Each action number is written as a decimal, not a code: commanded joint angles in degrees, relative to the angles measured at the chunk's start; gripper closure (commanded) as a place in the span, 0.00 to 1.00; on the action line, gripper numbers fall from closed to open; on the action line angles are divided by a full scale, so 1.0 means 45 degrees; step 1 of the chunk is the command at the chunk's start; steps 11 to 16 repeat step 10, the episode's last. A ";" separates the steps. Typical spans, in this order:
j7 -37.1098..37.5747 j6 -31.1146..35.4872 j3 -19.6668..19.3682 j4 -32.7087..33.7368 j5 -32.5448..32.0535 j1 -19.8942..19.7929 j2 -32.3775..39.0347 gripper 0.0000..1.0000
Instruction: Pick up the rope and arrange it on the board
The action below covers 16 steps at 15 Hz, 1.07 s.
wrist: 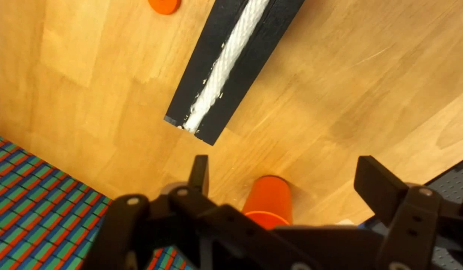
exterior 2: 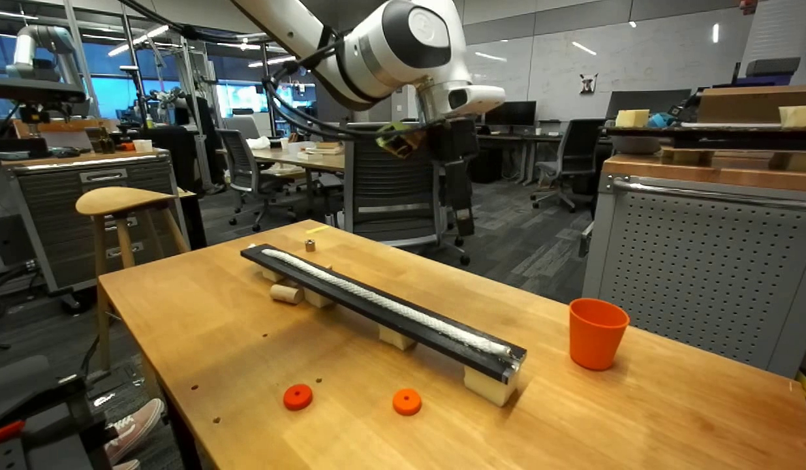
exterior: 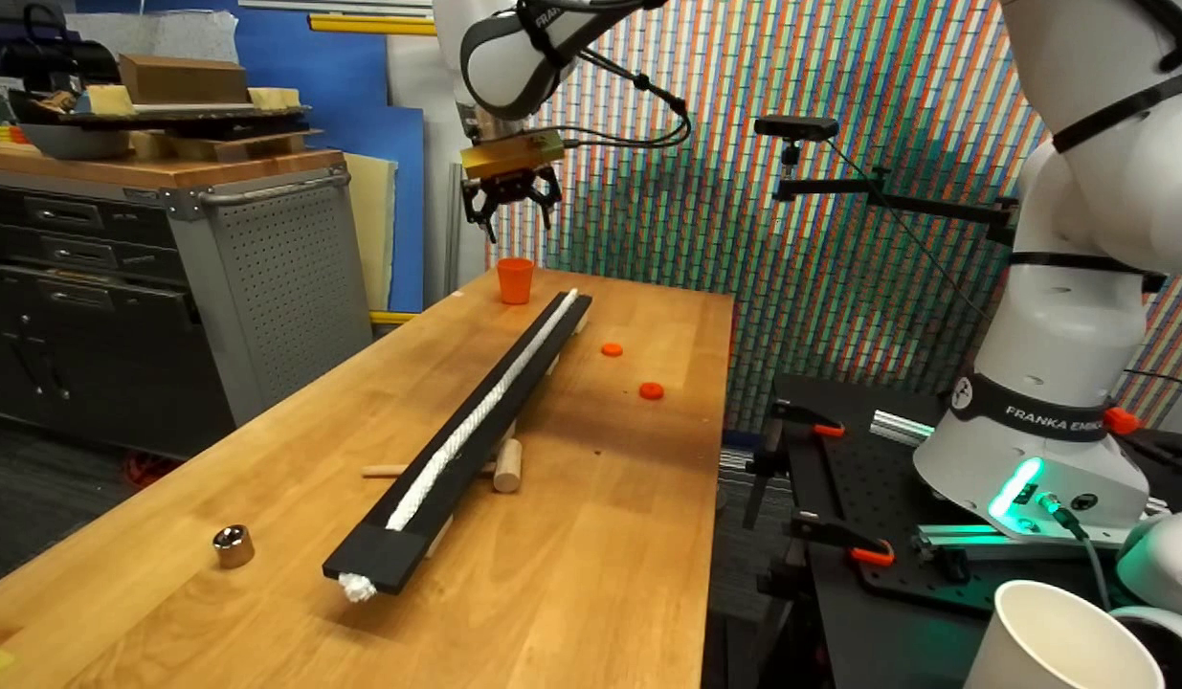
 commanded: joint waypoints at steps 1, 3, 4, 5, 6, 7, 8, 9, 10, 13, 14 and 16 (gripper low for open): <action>-0.1960 0.0283 0.0483 -0.1471 -0.0173 0.0182 -0.1871 0.00; -0.3098 0.0239 0.0751 -0.1927 -0.0051 0.0225 -0.2627 0.00; -0.3706 0.0221 0.0873 -0.2159 -0.0014 0.0228 -0.3006 0.00; -0.2634 -0.0023 0.0622 -0.1075 0.0013 0.0286 -0.1816 0.00; -0.3014 -0.0024 0.0720 -0.1307 0.0011 0.0298 -0.2169 0.00; -0.3226 -0.0025 0.0778 -0.1505 0.0008 0.0296 -0.2440 0.00; -0.3332 -0.0025 0.0803 -0.1649 0.0005 0.0290 -0.2603 0.00; -0.3386 -0.0024 0.0807 -0.1746 0.0003 0.0285 -0.2678 0.00; -0.3418 -0.0023 0.0807 -0.1799 0.0002 0.0284 -0.2685 0.00; -0.3418 -0.0023 0.0807 -0.1799 0.0002 0.0284 -0.2685 0.00; -0.3418 -0.0023 0.0807 -0.1799 0.0002 0.0284 -0.2685 0.00; -0.3418 -0.0023 0.0807 -0.1799 0.0002 0.0284 -0.2685 0.00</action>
